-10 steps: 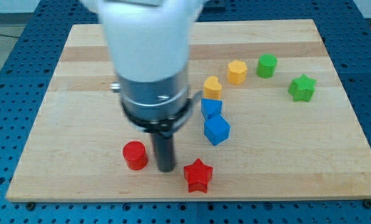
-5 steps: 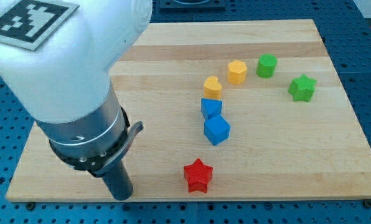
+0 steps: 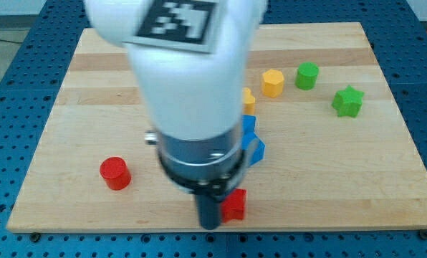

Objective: Push the red star horizontally right to the red circle

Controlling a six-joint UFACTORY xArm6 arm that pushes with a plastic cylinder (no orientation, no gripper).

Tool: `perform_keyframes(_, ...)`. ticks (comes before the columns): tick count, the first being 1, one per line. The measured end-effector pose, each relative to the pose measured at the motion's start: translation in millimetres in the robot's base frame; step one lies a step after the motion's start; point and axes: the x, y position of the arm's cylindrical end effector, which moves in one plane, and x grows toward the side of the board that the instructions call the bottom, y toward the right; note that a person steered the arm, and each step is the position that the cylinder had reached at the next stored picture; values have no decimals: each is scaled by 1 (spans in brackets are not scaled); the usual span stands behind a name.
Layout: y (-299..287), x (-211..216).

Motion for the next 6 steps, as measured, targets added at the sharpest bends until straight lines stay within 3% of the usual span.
perform_keyframes(2, 82, 0)
perform_keyframes(3, 95, -6)
perform_keyframes(4, 65, -13)
perform_keyframes(6, 65, -25)
